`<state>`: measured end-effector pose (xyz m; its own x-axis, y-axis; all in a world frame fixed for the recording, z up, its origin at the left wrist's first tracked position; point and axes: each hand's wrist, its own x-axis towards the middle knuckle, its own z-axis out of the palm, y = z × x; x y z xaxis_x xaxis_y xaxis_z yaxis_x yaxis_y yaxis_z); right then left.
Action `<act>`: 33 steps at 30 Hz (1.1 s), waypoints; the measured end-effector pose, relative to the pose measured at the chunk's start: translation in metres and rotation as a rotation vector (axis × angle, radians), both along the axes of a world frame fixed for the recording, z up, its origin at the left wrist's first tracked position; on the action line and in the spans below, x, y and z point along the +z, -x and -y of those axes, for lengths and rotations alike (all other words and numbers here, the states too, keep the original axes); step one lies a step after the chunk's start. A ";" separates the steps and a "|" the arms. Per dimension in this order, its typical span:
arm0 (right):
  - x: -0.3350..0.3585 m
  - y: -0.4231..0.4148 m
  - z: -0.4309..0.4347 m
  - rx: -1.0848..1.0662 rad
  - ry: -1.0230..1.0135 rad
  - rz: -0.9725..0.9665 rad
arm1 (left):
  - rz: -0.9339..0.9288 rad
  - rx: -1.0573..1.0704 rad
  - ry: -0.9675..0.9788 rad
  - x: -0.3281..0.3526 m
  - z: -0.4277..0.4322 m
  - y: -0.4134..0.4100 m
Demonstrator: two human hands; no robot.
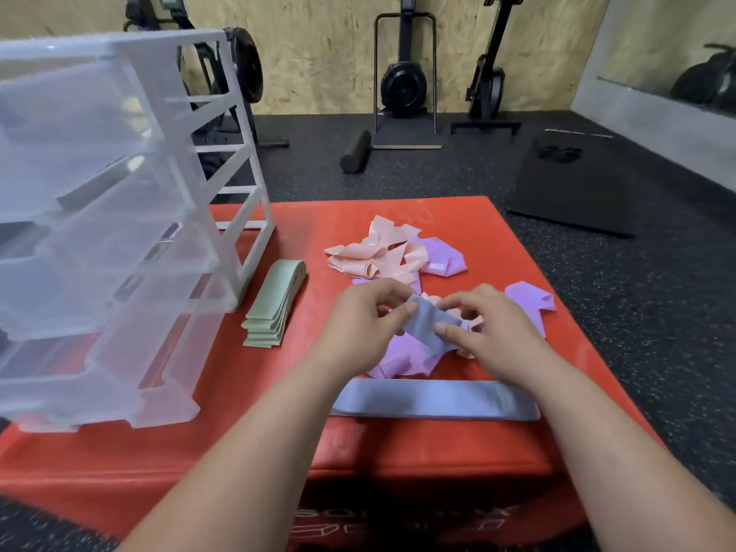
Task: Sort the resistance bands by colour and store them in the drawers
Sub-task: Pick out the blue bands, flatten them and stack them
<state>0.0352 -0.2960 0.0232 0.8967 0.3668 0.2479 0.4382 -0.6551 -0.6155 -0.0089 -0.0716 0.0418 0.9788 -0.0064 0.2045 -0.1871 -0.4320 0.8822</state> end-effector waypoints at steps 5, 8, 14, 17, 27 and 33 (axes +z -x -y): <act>0.001 -0.006 0.000 0.075 0.097 0.013 | 0.106 0.097 0.132 0.009 -0.004 0.008; -0.002 -0.005 0.007 0.131 0.172 -0.037 | 0.153 0.154 0.272 0.014 -0.013 0.011; 0.011 0.002 0.019 0.019 0.088 -0.118 | 0.189 0.277 0.349 0.014 -0.030 0.022; 0.019 0.007 0.032 -0.019 0.128 -0.082 | 0.157 0.413 0.376 0.010 -0.045 0.024; 0.027 0.030 0.077 -0.059 0.049 -0.204 | -0.179 0.406 0.042 -0.014 -0.070 0.046; 0.019 0.037 0.087 -0.086 0.035 -0.328 | -0.238 0.381 -0.164 -0.019 -0.073 0.055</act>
<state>-0.0019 -0.3830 0.0418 0.9546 0.2895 -0.0705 0.1626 -0.7044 -0.6909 -0.0634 0.0012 0.0229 0.9372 0.3489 0.0004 0.2110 -0.5678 0.7957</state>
